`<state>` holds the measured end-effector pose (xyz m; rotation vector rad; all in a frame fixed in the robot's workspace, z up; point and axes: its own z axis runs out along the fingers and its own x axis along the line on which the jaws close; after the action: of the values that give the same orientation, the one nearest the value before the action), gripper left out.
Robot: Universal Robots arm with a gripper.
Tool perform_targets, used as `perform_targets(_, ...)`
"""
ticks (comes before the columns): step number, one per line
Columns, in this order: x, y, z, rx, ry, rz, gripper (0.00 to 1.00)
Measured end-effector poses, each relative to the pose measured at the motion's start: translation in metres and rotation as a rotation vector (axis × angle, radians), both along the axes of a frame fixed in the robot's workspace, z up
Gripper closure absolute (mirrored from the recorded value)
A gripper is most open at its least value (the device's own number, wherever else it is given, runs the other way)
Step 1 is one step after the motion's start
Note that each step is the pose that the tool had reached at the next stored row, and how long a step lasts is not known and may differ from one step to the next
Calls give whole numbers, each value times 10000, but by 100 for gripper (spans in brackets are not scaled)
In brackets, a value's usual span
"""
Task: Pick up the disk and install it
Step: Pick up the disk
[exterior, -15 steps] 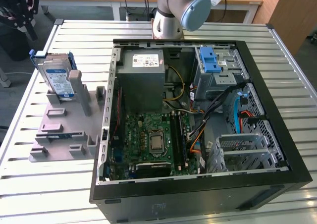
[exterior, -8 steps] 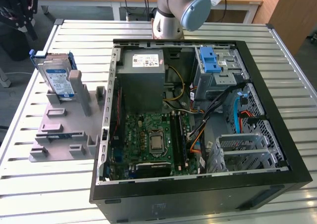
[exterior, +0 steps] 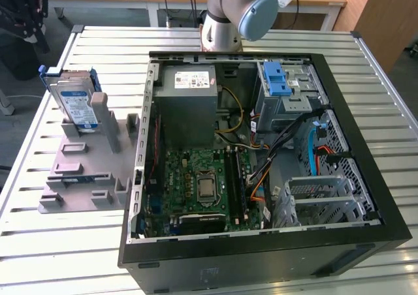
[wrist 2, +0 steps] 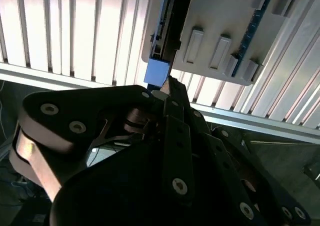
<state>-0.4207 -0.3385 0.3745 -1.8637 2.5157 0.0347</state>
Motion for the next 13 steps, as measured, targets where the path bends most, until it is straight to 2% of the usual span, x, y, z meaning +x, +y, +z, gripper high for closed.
perform_targets(7,0,0,-12,0,-10,1132,89)
perform_targets(11,0,0,-13,1,-11,1187,89)
perform_targets(13,0,0,-13,1,-11,1189,77)
